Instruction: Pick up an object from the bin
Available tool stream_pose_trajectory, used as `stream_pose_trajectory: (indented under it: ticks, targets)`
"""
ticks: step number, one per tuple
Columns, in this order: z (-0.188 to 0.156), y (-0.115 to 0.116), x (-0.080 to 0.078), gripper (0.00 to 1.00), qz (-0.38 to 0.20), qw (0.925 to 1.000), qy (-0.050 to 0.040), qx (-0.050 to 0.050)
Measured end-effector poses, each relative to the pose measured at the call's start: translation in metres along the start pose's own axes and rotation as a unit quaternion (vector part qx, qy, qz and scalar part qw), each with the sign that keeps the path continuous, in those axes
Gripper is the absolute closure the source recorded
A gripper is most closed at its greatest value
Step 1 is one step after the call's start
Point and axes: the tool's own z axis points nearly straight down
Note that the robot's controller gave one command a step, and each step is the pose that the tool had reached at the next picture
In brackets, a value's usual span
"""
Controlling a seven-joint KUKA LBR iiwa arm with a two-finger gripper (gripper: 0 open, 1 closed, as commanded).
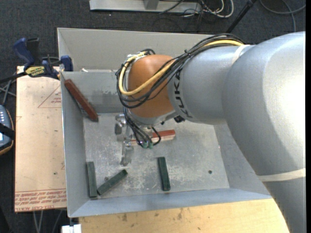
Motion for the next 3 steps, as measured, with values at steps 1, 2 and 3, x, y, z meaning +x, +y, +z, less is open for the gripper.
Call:
stream_pose_trajectory:
  ticks: [1, 2, 3]
  targets:
    - [-0.009, 0.003, 0.032, 0.00, -0.110, 0.9939, 0.0005, 0.000]
    - [0.000, 0.015, 0.040, 0.00, -0.181, 0.9834, 0.0000, 0.000]
    - [0.029, 0.000, 0.086, 1.00, -0.300, 0.9538, -0.0046, 0.000]
